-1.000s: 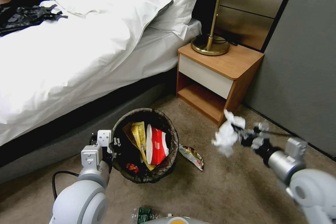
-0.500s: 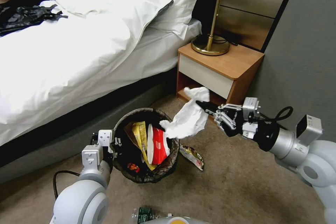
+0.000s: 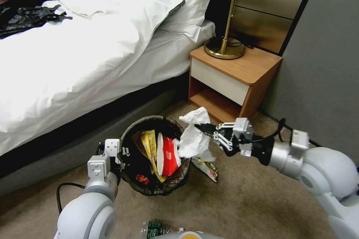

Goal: Pick up the trash bin, then pick up the garbage from the floor and place it into the trash bin.

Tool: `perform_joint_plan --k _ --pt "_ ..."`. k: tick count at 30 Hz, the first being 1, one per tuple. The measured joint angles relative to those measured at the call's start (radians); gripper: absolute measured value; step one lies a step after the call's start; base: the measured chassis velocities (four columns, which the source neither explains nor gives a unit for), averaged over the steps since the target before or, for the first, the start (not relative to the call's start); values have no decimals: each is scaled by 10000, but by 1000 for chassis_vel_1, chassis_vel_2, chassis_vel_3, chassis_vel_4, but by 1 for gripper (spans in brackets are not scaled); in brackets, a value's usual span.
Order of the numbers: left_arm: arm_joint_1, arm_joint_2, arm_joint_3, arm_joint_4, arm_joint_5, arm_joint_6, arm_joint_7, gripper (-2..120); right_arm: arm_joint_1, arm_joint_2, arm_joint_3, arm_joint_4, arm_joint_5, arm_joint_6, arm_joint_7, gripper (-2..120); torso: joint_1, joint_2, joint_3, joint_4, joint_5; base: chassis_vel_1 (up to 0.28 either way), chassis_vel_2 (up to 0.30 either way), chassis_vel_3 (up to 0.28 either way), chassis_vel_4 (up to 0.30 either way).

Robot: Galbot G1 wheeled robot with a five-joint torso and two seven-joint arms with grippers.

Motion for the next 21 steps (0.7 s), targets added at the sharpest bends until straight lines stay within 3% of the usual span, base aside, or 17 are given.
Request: perform_joint_plan --k 5,11,21 --pt "11 -24 -17 -1 5 0 0 0 1012 -115 -918 -577 170 -116 295 0 0 0 0 -1 -1 0 0 0 0" --pt "12 -58 -64 38 22 0 0 0 2447 36 -2785 -1348 530 -493 891 0 0 0 1 0 -2 0 0 0 0" --pt "-4 -100 -64 137 49 0 0 0 3468 399 -4299 -2239 607 -650 1382 0 0 0 0 -1 -1 0 0 0 0"
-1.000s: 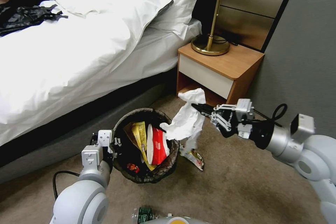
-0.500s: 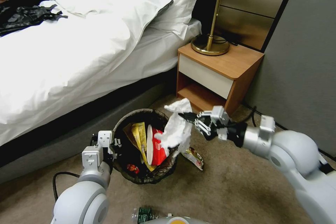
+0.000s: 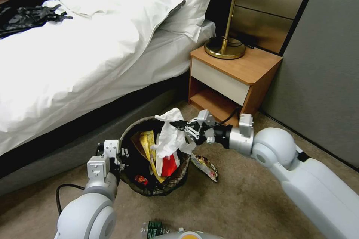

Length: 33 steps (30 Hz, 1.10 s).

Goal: Pick up the trash bin, then pick up the garbage from the floor and place it into the trash bin.

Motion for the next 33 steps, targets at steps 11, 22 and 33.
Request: perform_joint_plan --k 11,22,33 --pt "-28 -11 -9 64 18 0 4 0 764 634 -1192 -958 -15 -89 391 0 0 0 0 0 -1 0 0 0 0" --pt "-44 -2 -25 126 9 0 7 0 1430 1543 -2017 -1917 -113 -37 829 0 0 0 0 2 0 0 0 0 0" --pt "-34 7 -33 127 -15 0 6 0 1446 1551 -1985 -2020 -78 -57 1335 32 -1 0 -1 0 -1 0 0 0 0"
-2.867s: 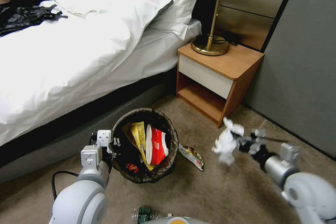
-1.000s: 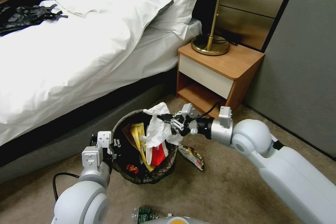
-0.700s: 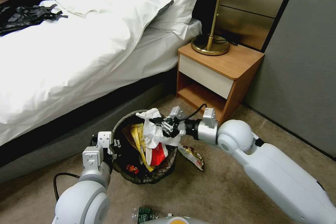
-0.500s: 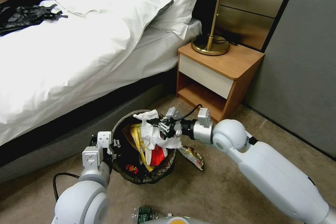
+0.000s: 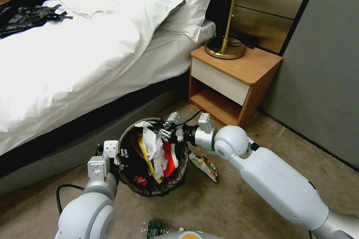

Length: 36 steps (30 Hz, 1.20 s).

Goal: Pick up the trash bin, then pick up the garbage from the floor and place it into the trash bin.

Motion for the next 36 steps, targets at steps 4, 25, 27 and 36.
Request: perform_joint_plan --k 4,25,27,36 --pt "-7 1 6 0 3 0 -10 0 -10 -46 140 -19 16 0 -11 45 0 0 0 1 1 0 0 0 0" --pt "40 68 -10 -62 -6 -3 -14 0 -659 -448 605 87 -227 184 -248 100 0 0 0 -1 2 0 0 0 0" --pt "54 71 -36 -69 16 -3 -42 0 -763 -616 817 261 -273 193 -342 100 0 0 0 0 2 0 0 0 0" --pt "18 60 -3 -71 -2 9 1 0 -1381 -1227 1323 1130 -253 204 -396 100 0 0 0 -1 -1 0 0 0 0"
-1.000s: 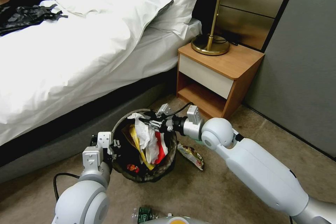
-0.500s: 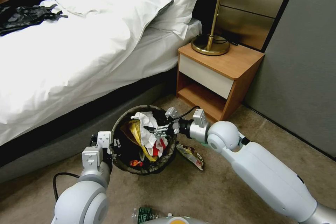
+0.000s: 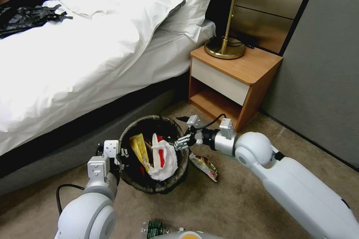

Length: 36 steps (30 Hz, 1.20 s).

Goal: Pick up the trash bin, then pick up the garbage from the floor and place it into the trash bin.

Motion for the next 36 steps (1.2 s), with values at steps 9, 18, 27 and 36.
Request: perform_joint_plan --k 9,18,27,36 --pt "-63 14 54 99 2 0 0 0 -1781 -596 2838 2266 189 138 -9 100 0 0 0 2 3 0 0 0 0" --pt "-13 21 25 79 1 -3 3 0 -4209 77 5463 3163 -442 951 525 100 -1 0 -1 -1 5 0 0 0 0" --pt "24 28 46 -34 -4 -8 3 0 -5562 1163 7076 2687 -2434 1901 353 100 0 0 0 2 0 0 0 0 0" --pt "26 93 40 -42 -30 -9 2 0 -6539 2681 7243 1984 -4068 2754 410 100 0 1 0 0 1 0 0 0 0"
